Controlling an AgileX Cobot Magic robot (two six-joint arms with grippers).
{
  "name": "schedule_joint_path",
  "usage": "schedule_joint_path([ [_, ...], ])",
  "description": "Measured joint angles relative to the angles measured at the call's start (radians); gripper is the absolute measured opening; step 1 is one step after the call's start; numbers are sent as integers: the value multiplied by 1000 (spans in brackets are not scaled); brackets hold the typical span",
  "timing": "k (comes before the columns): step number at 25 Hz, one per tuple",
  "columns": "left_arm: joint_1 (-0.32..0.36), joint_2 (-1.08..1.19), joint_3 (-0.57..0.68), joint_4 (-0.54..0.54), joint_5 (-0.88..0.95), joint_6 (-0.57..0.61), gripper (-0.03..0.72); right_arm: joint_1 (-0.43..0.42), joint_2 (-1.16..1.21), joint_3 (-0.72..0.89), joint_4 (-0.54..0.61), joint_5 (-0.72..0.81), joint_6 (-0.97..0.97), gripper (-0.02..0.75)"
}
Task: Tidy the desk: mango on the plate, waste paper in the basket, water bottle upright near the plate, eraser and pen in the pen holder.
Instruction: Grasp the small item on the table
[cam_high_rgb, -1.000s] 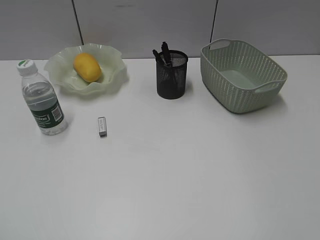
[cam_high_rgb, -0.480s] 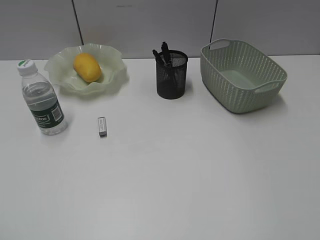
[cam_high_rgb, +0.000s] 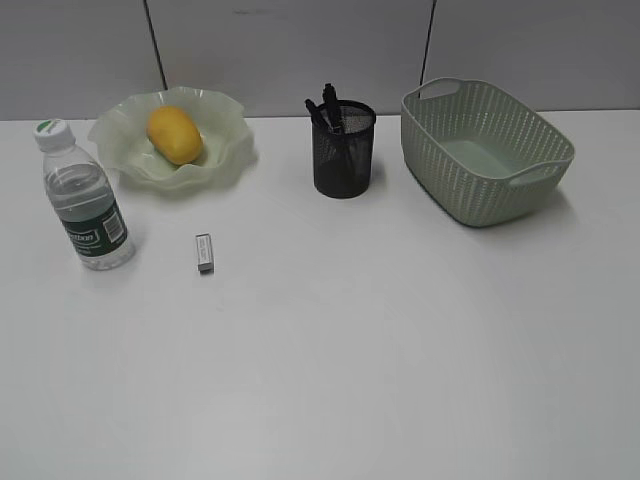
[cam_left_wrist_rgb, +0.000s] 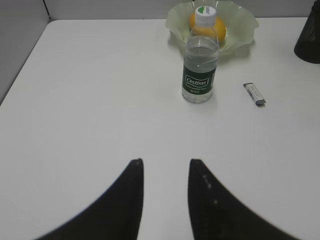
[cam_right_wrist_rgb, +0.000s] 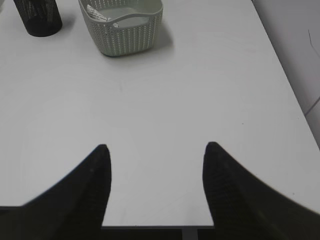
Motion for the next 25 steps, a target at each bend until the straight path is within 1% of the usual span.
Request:
schedule_joint_path([
  [6, 0, 18, 0, 0, 0, 0, 241, 0, 0, 0, 0, 0, 2, 466],
  [10, 0, 155, -6, -12, -2, 0, 273, 0, 0, 0, 0, 0, 2, 466],
  [12, 0, 253, -32, -38, -15, -3, 316, 0, 0, 0, 0, 0, 2, 466],
  [14, 0, 372, -74, -62, -41, -38, 395, 0, 0, 0, 0, 0, 2, 466],
  [17, 0, 557, -171, -72, -53, -106, 524, 0, 0, 0, 0, 0, 2, 466],
  [18, 0, 625, -210, -72, -53, -127, 557, 0, 0, 0, 0, 0, 2, 466],
  [19, -6, 693, -253, -71, -50, -152, 573, 0, 0, 0, 0, 0, 2, 466],
  [21, -45, 818, -334, -57, -40, -207, 590, 0, 0, 0, 0, 0, 2, 466],
  [22, -84, 898, -379, -39, -38, -235, 592, 0, 0, 0, 0, 0, 2, 466],
  [25, -239, 1041, -506, 41, -31, -363, 591, 0, 0, 0, 0, 0, 2, 466],
])
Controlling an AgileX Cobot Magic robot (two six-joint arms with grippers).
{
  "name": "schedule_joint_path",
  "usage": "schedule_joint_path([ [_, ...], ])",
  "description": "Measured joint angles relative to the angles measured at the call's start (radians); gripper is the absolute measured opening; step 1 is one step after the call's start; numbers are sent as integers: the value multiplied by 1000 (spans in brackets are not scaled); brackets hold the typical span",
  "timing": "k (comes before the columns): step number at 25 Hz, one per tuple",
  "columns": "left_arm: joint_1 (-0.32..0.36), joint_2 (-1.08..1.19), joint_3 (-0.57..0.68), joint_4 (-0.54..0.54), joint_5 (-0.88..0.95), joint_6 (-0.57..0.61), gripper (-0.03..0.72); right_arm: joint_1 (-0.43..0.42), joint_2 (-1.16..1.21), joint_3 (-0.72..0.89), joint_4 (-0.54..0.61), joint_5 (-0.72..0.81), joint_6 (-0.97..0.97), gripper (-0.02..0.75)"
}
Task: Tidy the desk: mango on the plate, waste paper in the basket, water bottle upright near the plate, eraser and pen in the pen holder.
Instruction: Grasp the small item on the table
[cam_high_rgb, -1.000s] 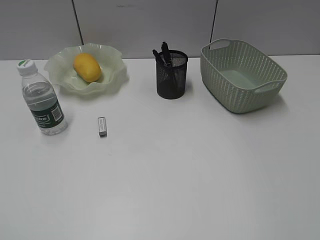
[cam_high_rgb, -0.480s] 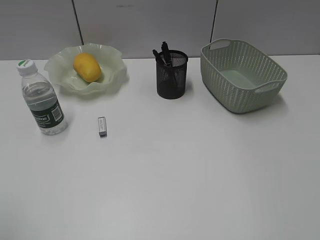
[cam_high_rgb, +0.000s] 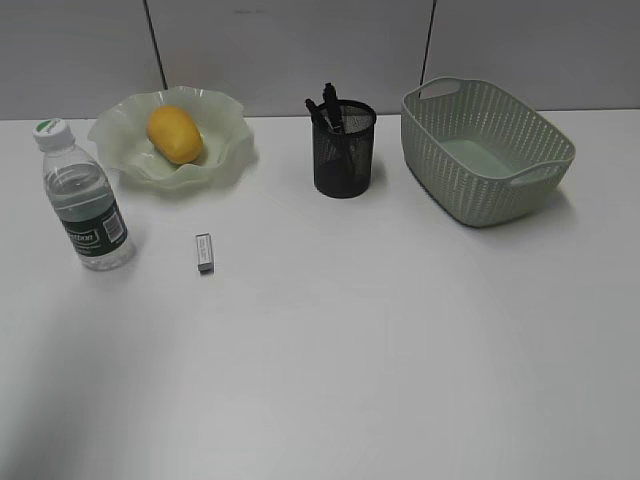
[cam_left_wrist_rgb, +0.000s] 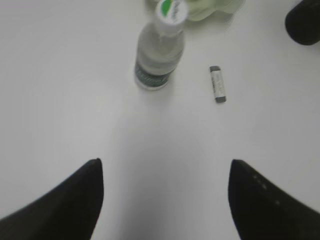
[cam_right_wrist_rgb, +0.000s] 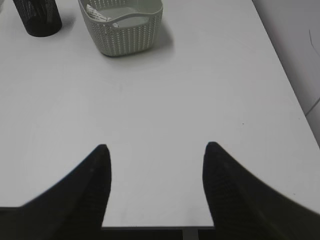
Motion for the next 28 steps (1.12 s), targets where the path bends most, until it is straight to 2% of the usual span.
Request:
schedule_joint_path([
  [2, -104, 95, -88, 56, 1, -76, 590, 0, 0, 0, 0, 0, 1, 466],
  [5, -217, 257, -231, 115, 2, -184, 588, 0, 0, 0, 0, 0, 1, 466],
  [10, -345, 513, -402, 144, -1, -265, 585, 0, 0, 0, 0, 0, 1, 466],
  [17, -368, 790, -429, 277, 38, -422, 545, 0, 0, 0, 0, 0, 1, 466],
  [25, -368, 954, -430, 248, -203, -530, 533, 0, 0, 0, 0, 0, 1, 466],
  [28, -363, 998, -430, 260, -221, -553, 529, 0, 0, 0, 0, 0, 1, 466],
])
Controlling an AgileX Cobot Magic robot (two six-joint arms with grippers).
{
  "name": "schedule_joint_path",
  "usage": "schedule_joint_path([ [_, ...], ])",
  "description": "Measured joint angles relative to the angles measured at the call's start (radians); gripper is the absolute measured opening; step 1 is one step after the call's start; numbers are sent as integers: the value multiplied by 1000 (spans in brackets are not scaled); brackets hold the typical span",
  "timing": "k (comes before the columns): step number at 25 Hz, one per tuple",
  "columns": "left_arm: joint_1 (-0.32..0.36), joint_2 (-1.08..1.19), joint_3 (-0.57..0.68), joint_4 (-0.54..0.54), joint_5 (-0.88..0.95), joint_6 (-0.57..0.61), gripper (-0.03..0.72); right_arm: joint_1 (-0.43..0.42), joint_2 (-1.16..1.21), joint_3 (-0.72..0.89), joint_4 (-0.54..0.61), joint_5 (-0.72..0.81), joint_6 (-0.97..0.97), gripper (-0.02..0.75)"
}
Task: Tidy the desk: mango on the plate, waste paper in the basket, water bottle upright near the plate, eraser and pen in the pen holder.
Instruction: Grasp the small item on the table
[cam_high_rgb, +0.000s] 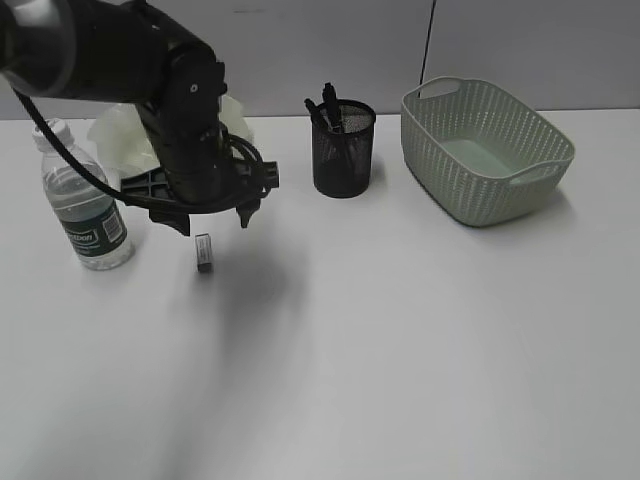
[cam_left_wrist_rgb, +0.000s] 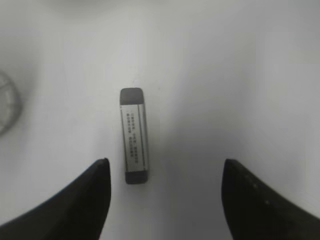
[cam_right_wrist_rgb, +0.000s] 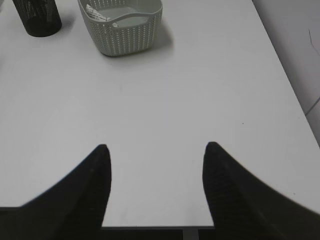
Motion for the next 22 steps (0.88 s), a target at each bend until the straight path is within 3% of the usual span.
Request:
schedule_joint_path([
  [9, 42, 43, 0, 85, -40, -74, 498, 0, 0, 0, 0, 0, 0, 466],
  [22, 74, 101, 0, 78, -88, -88, 435, 0, 0, 0, 0, 0, 1, 466],
])
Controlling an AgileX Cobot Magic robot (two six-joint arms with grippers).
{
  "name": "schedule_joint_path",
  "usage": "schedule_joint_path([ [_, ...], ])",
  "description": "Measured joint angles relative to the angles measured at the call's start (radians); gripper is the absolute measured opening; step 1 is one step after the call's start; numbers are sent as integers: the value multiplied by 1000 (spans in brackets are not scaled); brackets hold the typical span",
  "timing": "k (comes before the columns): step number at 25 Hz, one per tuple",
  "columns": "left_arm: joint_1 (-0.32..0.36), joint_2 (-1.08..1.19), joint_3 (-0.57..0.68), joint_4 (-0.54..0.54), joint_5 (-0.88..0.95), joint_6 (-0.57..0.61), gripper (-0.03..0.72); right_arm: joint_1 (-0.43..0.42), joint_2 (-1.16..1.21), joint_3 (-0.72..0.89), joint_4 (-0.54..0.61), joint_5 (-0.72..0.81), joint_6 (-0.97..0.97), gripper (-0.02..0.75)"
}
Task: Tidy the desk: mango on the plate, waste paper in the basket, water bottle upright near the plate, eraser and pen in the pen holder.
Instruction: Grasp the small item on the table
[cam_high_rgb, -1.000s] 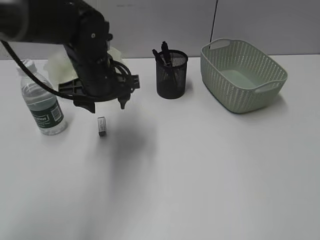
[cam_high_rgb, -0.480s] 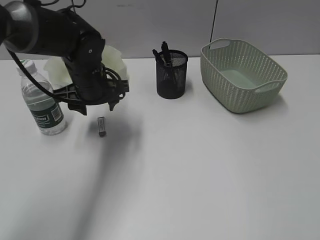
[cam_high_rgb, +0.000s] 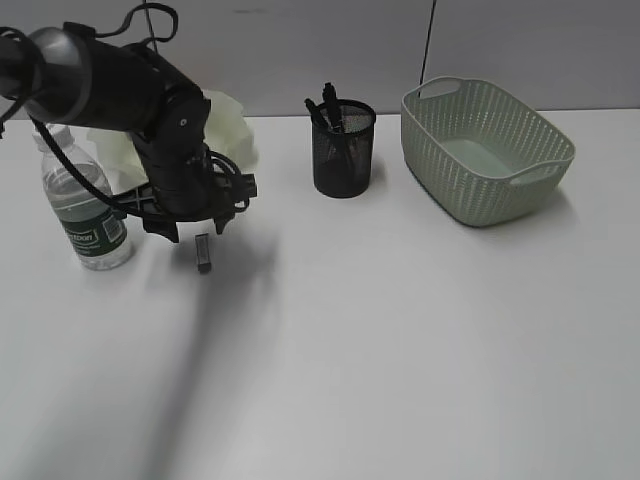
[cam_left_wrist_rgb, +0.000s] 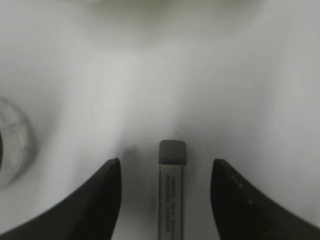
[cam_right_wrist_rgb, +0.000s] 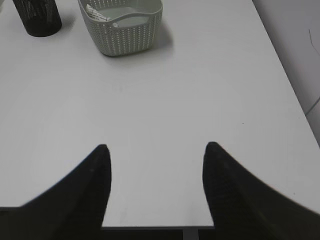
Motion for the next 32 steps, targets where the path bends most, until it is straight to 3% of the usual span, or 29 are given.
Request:
schedule_joint_path([
  [32, 11, 37, 0, -6, -30, -2, 404, 0, 0, 0, 0, 0, 0, 466],
])
